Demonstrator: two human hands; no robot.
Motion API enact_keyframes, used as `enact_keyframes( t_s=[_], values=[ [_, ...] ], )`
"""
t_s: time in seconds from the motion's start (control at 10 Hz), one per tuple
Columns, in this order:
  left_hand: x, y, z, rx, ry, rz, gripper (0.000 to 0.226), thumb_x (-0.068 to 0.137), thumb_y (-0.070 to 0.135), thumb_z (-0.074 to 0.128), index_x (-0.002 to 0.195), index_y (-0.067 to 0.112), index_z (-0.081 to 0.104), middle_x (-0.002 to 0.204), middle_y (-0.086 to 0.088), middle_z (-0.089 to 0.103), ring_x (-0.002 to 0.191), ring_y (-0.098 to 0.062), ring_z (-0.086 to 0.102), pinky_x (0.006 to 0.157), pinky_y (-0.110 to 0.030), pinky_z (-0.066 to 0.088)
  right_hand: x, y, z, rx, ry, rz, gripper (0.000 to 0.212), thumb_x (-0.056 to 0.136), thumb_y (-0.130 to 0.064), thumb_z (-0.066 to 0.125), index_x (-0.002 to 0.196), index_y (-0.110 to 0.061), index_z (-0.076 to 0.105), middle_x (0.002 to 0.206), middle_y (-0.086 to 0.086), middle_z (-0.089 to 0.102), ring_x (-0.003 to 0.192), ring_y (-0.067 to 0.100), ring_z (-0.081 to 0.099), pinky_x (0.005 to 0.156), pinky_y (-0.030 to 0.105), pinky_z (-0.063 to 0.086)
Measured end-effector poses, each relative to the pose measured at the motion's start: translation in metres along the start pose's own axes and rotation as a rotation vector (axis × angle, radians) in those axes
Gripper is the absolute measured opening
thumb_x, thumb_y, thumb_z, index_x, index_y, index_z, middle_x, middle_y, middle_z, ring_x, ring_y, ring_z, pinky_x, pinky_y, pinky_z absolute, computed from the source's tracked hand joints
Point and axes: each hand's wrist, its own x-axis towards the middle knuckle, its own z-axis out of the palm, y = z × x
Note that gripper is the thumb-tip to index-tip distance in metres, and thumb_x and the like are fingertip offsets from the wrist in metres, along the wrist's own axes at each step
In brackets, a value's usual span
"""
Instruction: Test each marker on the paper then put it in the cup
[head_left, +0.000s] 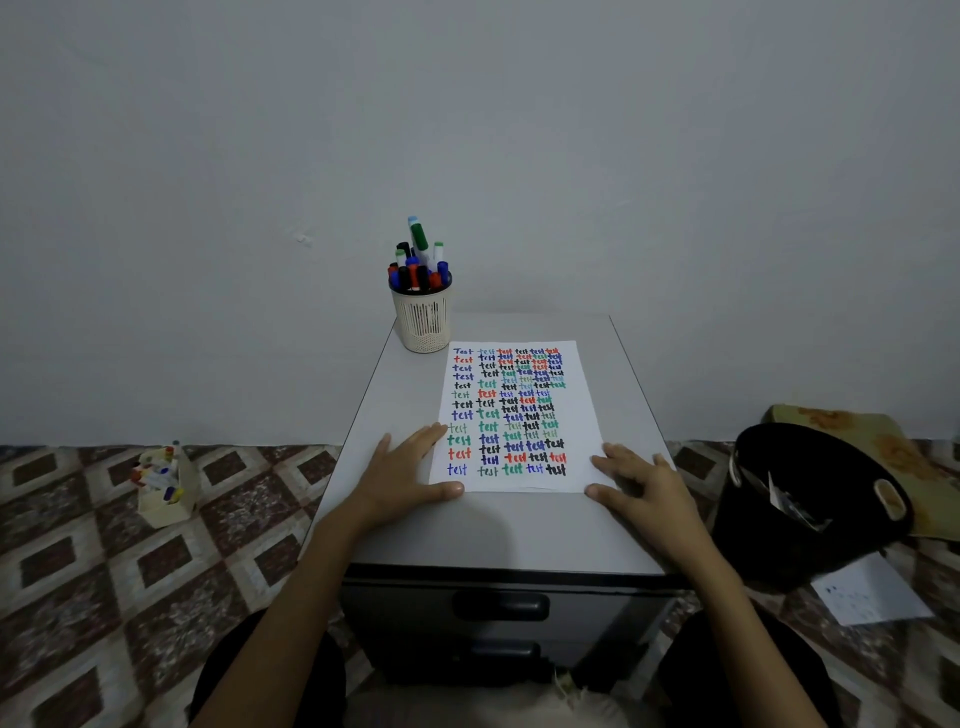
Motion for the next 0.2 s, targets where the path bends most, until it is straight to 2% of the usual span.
enact_keyframes(
  t_s=[0.1,0.2],
  values=[
    [0.0,-0.006,0.007,0.019,0.079,0.03,0.114,0.053,0.089,0.037,0.147,0.028,0.017,0.157,0.003,0.01,0.143,-0.014,0.015,0.116,-0.042,-0.007,-0.004,-0.003,0.0,-0.047,0.035,-0.05,0.055,0.083,-0.037,0.072,0.135,-0.027,0.055,0.148,-0.004,0.043,0.135,0.002,0.035,0.121,0.036,0.01],
    [-0.007,-0.005,0.018,-0.013,0.192,-0.009,0.114,0.056,0.094,0.023,0.148,0.026,0.017,0.157,0.0,0.01,0.143,-0.014,0.012,0.116,-0.043,-0.008,-0.016,-0.009,0.003,0.081,0.142,-0.113,0.052,0.083,-0.043,0.07,0.132,-0.036,0.053,0.143,-0.014,0.043,0.131,-0.001,0.035,0.119,0.046,0.023]
  ],
)
